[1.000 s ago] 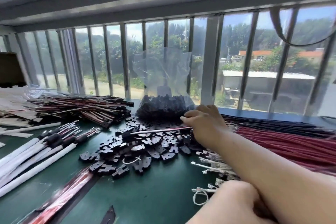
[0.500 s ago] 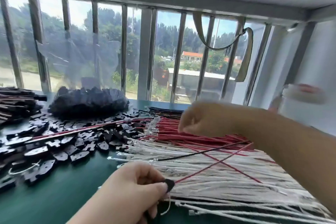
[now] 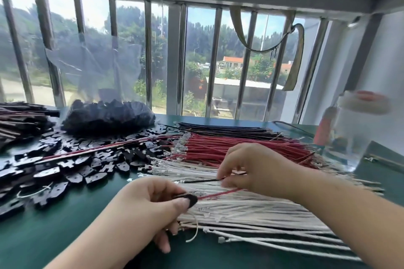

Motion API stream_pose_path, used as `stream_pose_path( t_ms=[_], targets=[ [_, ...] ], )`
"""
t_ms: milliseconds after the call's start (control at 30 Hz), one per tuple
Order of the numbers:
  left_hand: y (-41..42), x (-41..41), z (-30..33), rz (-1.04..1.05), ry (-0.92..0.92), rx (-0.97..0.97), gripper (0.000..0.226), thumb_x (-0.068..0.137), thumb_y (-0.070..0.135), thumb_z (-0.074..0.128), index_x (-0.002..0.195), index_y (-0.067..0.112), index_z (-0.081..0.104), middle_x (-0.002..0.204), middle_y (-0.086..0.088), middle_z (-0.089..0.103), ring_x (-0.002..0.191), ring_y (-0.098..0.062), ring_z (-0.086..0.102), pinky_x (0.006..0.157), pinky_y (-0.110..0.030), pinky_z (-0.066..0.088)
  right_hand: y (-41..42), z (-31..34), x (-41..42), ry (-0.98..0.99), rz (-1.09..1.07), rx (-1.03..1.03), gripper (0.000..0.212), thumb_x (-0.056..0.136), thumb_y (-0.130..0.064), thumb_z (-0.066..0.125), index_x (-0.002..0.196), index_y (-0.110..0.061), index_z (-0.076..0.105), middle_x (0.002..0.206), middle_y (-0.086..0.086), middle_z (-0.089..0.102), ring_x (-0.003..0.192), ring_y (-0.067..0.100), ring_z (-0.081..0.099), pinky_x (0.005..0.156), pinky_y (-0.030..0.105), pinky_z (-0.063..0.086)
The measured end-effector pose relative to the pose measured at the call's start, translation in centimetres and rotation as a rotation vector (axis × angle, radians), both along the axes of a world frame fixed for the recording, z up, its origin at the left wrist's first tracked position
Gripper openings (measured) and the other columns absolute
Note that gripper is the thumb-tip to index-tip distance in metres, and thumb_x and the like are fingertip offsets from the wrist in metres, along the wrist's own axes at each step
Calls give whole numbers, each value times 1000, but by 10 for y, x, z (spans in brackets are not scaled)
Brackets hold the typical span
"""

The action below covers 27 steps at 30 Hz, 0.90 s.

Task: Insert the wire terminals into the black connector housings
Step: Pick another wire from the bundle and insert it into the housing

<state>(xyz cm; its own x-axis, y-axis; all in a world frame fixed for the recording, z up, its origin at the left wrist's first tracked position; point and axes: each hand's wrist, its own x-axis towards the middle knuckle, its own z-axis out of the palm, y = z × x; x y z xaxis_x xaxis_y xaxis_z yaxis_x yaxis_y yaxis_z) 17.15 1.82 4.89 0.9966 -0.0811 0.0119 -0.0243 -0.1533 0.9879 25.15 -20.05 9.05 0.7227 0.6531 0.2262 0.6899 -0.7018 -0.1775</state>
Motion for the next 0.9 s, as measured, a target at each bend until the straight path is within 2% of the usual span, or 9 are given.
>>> stream_pose_path(
  t_ms=[67, 300, 433, 533, 633, 700, 733, 800, 900],
  targets=[
    [0, 0, 0, -6, -1, -20, 19, 80, 6, 69, 69, 21, 73, 48, -12, 58, 36, -23, 48, 34, -22, 42, 2, -2, -1, -39, 6, 45, 1, 82, -33, 69, 82, -32, 69, 78, -23, 59, 82, -7, 52, 75, 16, 44],
    [-1, 2, -2, -2, 46, -24, 19, 80, 3, 69, 66, 17, 72, 49, -15, 60, 34, -23, 51, 35, -24, 45, 5, -6, -1, -21, -13, 21, 12, 89, -24, 61, 94, -30, 70, 79, -27, 53, 76, -10, 49, 73, 10, 38],
    [-4, 1, 0, 81, 87, -157, 16, 71, -10, 71, 60, 0, 70, 50, -20, 61, 41, -23, 59, 40, -30, 53, -2, 0, -4, -93, -45, 82, 25, 94, -18, 53, 113, -28, 67, 84, -27, 45, 78, -12, 47, 75, 6, 37],
    [-5, 3, 1, 117, 80, -204, 19, 70, -13, 70, 55, 0, 69, 51, -21, 62, 41, -22, 61, 39, -30, 53, -10, 7, -6, -56, -53, 151, 37, 96, -13, 48, 124, -33, 59, 82, -21, 42, 79, -6, 46, 75, 8, 37],
    [-5, 2, 4, 103, 46, -215, 20, 71, -9, 70, 58, 6, 72, 51, -19, 61, 41, -21, 60, 40, -30, 53, -16, 15, -12, 108, -35, 248, 33, 92, -20, 56, 108, -47, 66, 83, -22, 51, 78, 1, 52, 73, 18, 44],
    [-6, -1, 7, 92, 17, -238, 10, 66, -3, 72, 62, 6, 72, 52, -19, 62, 40, -21, 59, 41, -32, 54, -16, 17, -17, 178, -9, 287, 16, 83, -33, 66, 91, -46, 72, 85, -20, 58, 75, 2, 57, 70, 19, 48],
    [-6, -2, 9, 86, 4, -247, 5, 60, 3, 74, 63, 6, 73, 53, -18, 62, 40, -21, 58, 42, -33, 54, -15, 17, -18, 182, -5, 303, 8, 79, -37, 70, 83, -42, 74, 85, -18, 61, 73, 2, 59, 68, 18, 48],
    [-4, -2, 9, 54, -18, -226, 19, 48, 13, 75, 67, 9, 74, 53, -17, 61, 41, -22, 57, 43, -35, 55, -14, 17, -20, 151, -11, 320, 2, 76, -39, 71, 75, -38, 72, 83, -17, 63, 71, 1, 59, 66, 16, 47],
    [-2, -2, 10, 32, -39, -152, 29, 43, 22, 76, 71, 15, 74, 53, -19, 62, 43, -28, 58, 47, -36, 57, -14, 14, -20, 59, -22, 246, 7, 86, -39, 58, 79, -42, 58, 82, -25, 59, 68, -3, 54, 64, 9, 43]
  ],
)
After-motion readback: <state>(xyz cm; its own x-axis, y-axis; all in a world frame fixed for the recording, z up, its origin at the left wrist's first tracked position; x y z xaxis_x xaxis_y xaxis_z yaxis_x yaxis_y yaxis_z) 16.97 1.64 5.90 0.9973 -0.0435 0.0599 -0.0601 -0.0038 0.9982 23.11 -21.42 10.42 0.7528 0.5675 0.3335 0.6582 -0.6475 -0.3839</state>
